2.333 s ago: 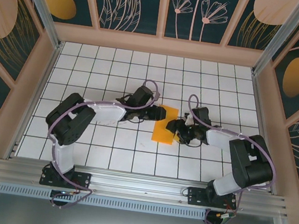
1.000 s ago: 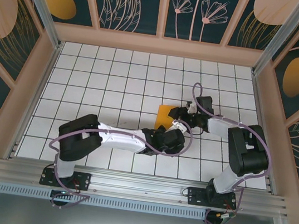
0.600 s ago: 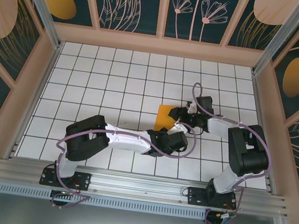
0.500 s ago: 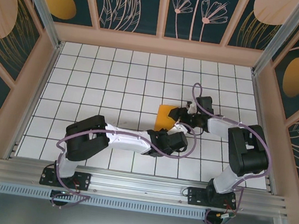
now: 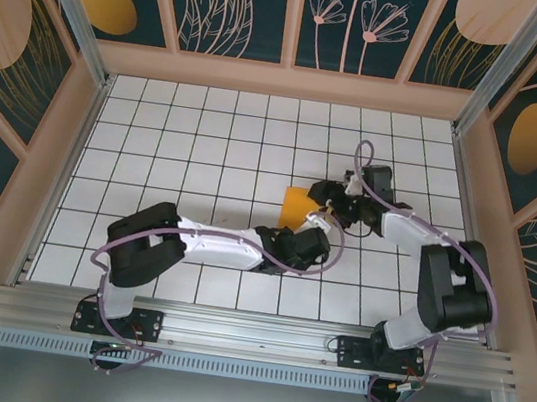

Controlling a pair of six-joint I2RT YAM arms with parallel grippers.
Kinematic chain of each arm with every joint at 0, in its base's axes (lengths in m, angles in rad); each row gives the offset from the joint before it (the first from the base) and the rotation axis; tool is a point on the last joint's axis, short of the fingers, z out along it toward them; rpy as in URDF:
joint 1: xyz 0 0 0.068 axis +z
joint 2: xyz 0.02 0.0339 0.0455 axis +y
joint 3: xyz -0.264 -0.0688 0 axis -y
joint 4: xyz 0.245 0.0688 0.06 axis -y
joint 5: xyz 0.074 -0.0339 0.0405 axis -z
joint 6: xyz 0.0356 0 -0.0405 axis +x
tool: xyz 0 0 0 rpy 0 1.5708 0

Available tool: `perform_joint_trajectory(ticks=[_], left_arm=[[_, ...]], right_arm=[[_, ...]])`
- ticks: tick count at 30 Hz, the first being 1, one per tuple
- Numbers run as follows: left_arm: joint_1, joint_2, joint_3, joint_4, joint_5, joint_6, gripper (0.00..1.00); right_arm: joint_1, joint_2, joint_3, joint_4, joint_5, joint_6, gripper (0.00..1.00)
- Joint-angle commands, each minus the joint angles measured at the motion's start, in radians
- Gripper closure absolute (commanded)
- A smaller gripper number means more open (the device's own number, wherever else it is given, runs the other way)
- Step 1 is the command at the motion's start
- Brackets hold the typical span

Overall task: Fold a paper plane with a square sheet of paper (fold left side to right side)
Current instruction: Fold the triangle a second time at the center of the table.

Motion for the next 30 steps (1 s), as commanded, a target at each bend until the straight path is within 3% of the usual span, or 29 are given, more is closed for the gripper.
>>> perform_joint_trajectory(ticks=[1, 5, 6, 11, 16, 22, 30], left_arm=[[0.054, -0.084, -0.059, 0.089, 0.146, -0.057, 1.00], [0.104, -0.119, -0.116, 0.147, 0.272, -0.093, 1.00], [0.116, -0.122, -0.125, 0.150, 0.291, -0.104, 1.00], [0.161, -0.124, -0.153, 0.165, 0.353, -0.128, 1.00], [0.181, -0.123, -0.147, 0.123, 0.320, -0.127, 1.00], [0.188, -0.114, -0.119, 0.065, 0.269, -0.095, 1.00], [0.208, -0.088, -0.090, 0.038, 0.240, -0.063, 1.00]], right_arm=[[-0.040, -0.121, -0.024, 0.012, 0.046, -0.030, 0.19], [-0.072, -0.218, -0.093, -0.011, 0.077, -0.030, 0.21], [-0.072, -0.239, -0.112, -0.022, 0.089, -0.033, 0.25], [-0.057, -0.294, -0.243, -0.009, 0.066, 0.007, 0.61], [0.015, -0.288, -0.351, 0.053, 0.067, 0.054, 0.98], [0.120, -0.222, -0.349, 0.065, 0.119, 0.065, 1.00], [0.179, -0.111, -0.309, 0.070, 0.132, 0.074, 1.00]])
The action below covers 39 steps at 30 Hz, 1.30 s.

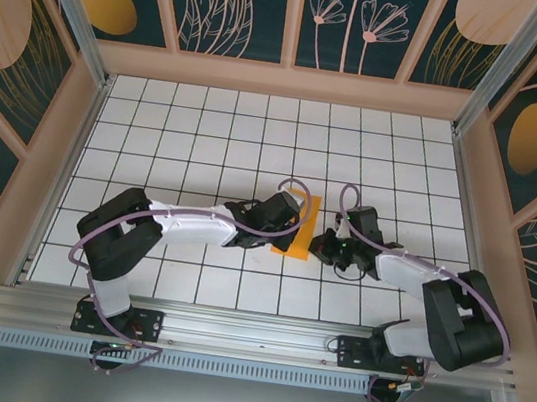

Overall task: Fold a paper plane with a square sheet of paper (fold left side to right side)
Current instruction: Fold the triangle a second time at the center of the table.

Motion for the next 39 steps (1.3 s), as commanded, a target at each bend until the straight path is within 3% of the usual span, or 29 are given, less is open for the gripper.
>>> perform_joint_trajectory(ticks=[1, 39], left_arm=[[0.016, 0.017, 0.027, -0.030, -0.027, 0.030, 1.00], [0.068, 0.154, 0.118, -0.041, -0.046, 0.165, 1.00]], right_arm=[[0.017, 0.035, 0.033, 0.019, 0.021, 0.014, 1.00], [0.028, 0.121, 0.066, -0.101, 0.071, -0.044, 1.00]])
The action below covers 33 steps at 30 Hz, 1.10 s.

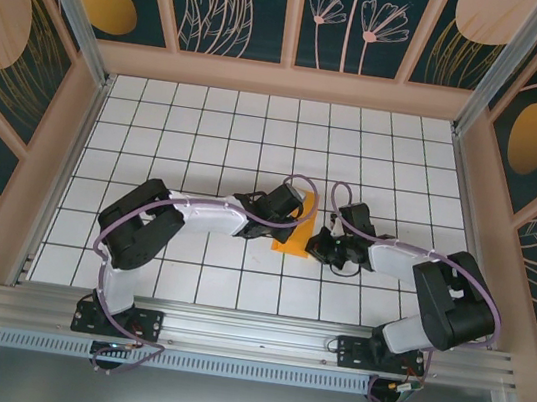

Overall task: Fold a paper plane with a square sheet of paper (fold left side to right side)
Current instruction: Fold the triangle a second time at the center of the table.

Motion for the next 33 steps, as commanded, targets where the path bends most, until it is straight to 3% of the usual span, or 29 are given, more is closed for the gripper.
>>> perform_joint_trajectory(ticks=[1, 33], left_arm=[[0.009, 0.023, 0.030, -0.015, -0.017, 0.024, 1.00], [0.022, 0.080, 0.071, -0.030, -0.036, 0.042, 1.00]], right_arm=[[0.008, 0.023, 0.008, -0.068, 0.038, -0.028, 1.00], [0.010, 0.039, 0.014, -0.076, 0.036, -0.034, 1.00]])
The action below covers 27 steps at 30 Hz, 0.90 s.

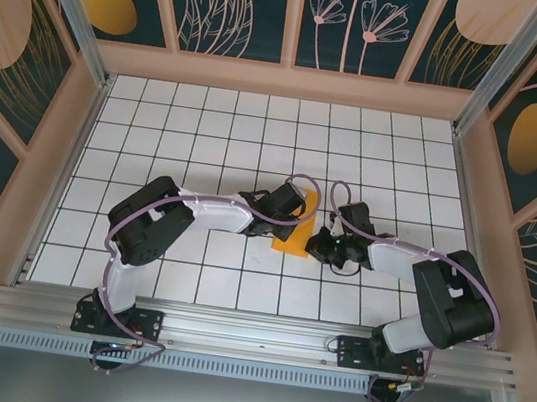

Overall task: Fold a paper plane with a square sheet of paper (fold left side to right side)
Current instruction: Fold the triangle a second time at the center of the table.

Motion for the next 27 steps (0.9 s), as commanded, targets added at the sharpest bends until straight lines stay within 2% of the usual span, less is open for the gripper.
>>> perform_joint_trajectory(ticks=[1, 11, 19, 22, 27], left_arm=[[0.008, 0.018, 0.024, -0.019, -0.016, 0.022, 1.00], [0.008, 0.030, 0.015, -0.010, 0.012, 0.030, 1.00], [0.007, 0.041, -0.008, 0.006, 0.042, 0.021, 1.00], [0.008, 0.041, -0.015, 0.011, 0.049, 0.022, 1.00], [0.007, 0.041, -0.010, 0.009, 0.054, 0.026, 1.00]], right_arm=[[0.010, 0.030, 0.003, -0.063, 0.036, -0.016, 1.00], [0.010, 0.032, 0.004, -0.052, 0.026, -0.016, 1.00], [-0.009, -0.018, -0.005, 0.009, -0.030, -0.013, 1.00], [-0.054, -0.073, -0.038, 0.084, -0.094, 0.017, 1.00], [-0.113, -0.110, -0.094, 0.307, -0.199, 0.135, 1.00]])
